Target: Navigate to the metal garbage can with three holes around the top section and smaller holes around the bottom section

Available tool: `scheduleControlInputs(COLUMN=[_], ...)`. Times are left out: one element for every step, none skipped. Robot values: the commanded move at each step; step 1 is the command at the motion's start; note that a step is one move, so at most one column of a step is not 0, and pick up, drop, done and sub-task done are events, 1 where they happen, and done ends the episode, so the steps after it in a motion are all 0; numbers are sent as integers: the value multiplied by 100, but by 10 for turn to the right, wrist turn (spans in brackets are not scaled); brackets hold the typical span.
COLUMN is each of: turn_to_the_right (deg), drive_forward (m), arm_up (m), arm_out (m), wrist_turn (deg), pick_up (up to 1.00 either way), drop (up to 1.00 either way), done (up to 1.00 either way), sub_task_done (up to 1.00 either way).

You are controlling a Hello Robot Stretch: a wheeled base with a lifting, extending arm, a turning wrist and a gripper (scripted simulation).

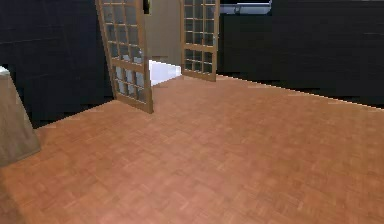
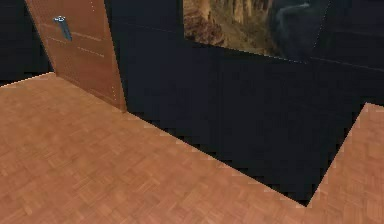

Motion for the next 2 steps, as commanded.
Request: scheduleControlInputs(turn_to_the_right=[0, 0], drive_forward=[100, 100], arm_up=[0, 0], arm_out=[0, 0], wrist_turn=[0, 0], pick_up=[0, 0], drop=[0, 0], done=[0, 0], sub_task_done=[0, 0])
